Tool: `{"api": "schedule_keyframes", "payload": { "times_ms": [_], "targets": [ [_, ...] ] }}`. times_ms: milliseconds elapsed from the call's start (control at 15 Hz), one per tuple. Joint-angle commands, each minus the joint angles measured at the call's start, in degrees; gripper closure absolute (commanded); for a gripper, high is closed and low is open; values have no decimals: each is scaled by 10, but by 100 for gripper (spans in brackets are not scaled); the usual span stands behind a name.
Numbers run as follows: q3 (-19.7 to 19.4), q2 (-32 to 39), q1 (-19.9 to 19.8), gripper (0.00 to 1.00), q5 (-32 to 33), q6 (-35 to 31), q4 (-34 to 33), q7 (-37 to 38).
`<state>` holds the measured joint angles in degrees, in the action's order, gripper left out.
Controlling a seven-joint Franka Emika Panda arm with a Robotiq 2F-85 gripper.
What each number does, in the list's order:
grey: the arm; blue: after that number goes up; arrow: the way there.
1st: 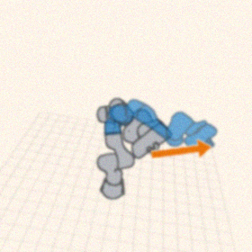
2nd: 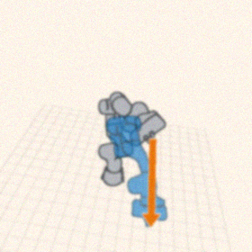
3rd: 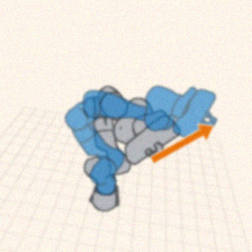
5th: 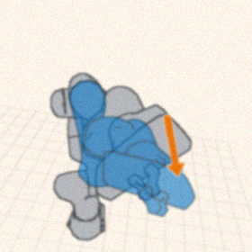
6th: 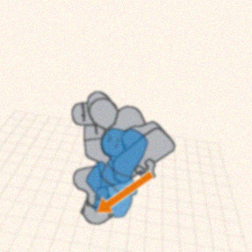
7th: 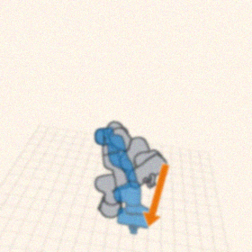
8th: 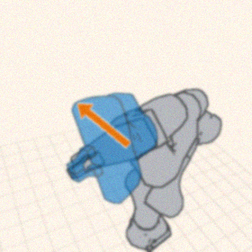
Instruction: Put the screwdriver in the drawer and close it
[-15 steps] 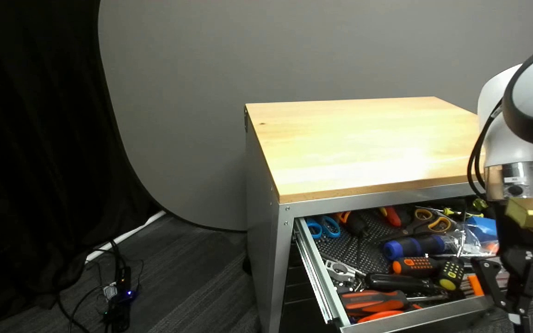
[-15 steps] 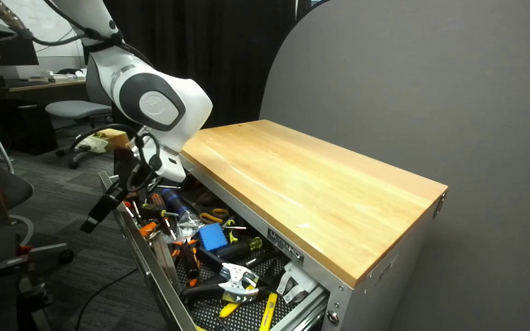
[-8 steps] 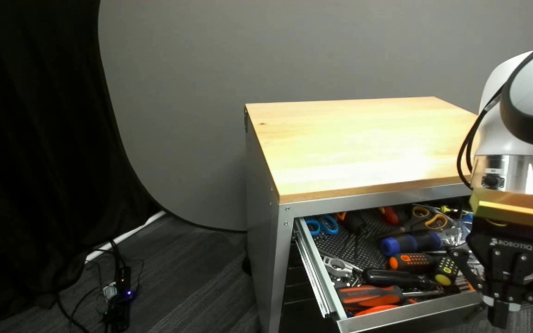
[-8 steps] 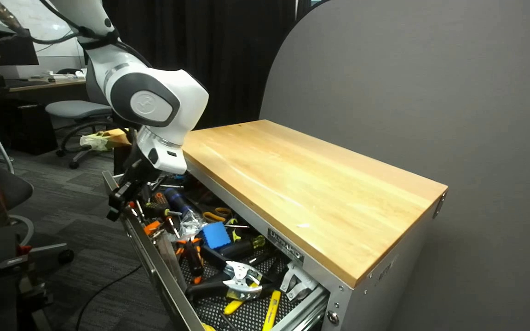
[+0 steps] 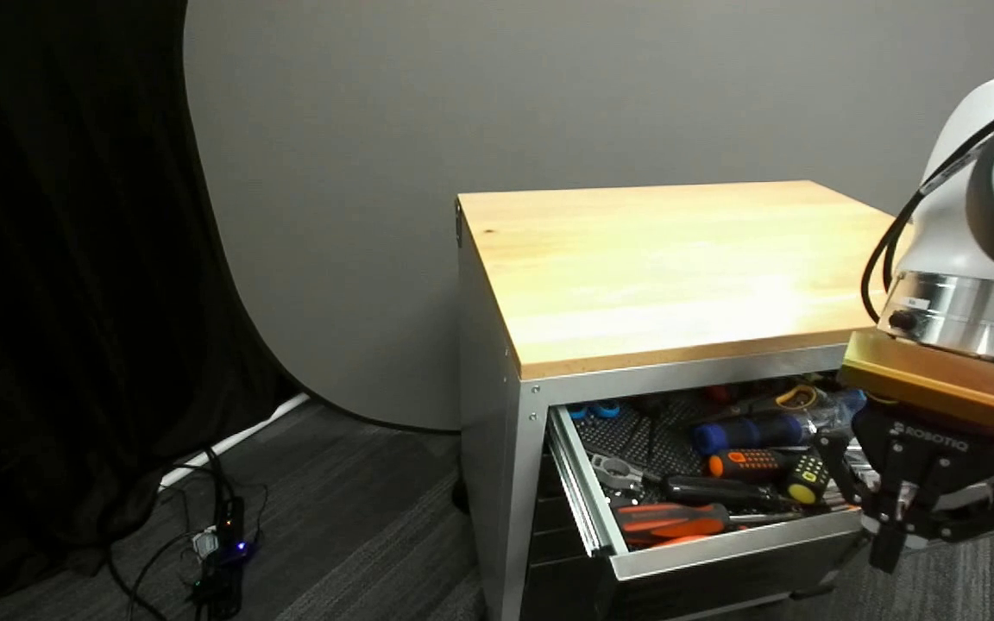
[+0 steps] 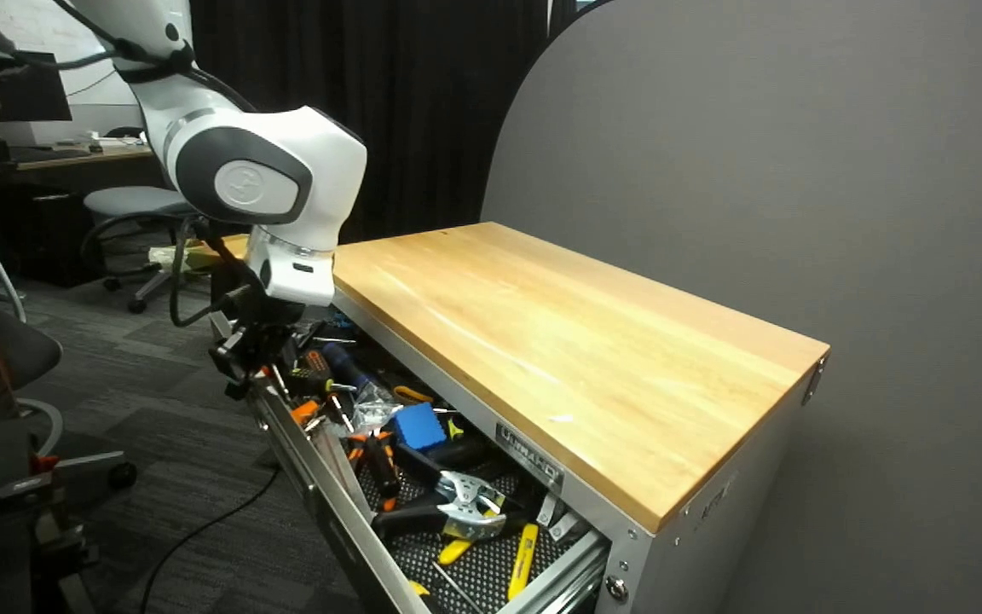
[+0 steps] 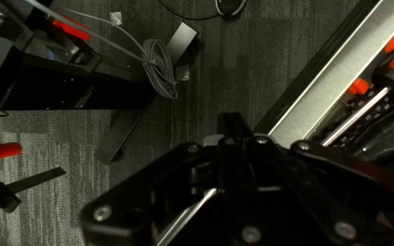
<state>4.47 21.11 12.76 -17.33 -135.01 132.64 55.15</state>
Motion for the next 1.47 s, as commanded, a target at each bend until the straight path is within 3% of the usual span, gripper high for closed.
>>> {"api": "schedule_keyframes", "payload": {
  "times_ms": [0, 467, 867, 1400],
  "targets": [
    [-3, 13, 20, 96, 11, -93, -8, 59],
    [-25, 43, 57, 96, 97, -183, -43, 163],
    [-53, 72, 82, 96, 155, -202, -92, 219],
    [-47, 70, 86, 96, 156, -253, -85, 218]
  ]
}}
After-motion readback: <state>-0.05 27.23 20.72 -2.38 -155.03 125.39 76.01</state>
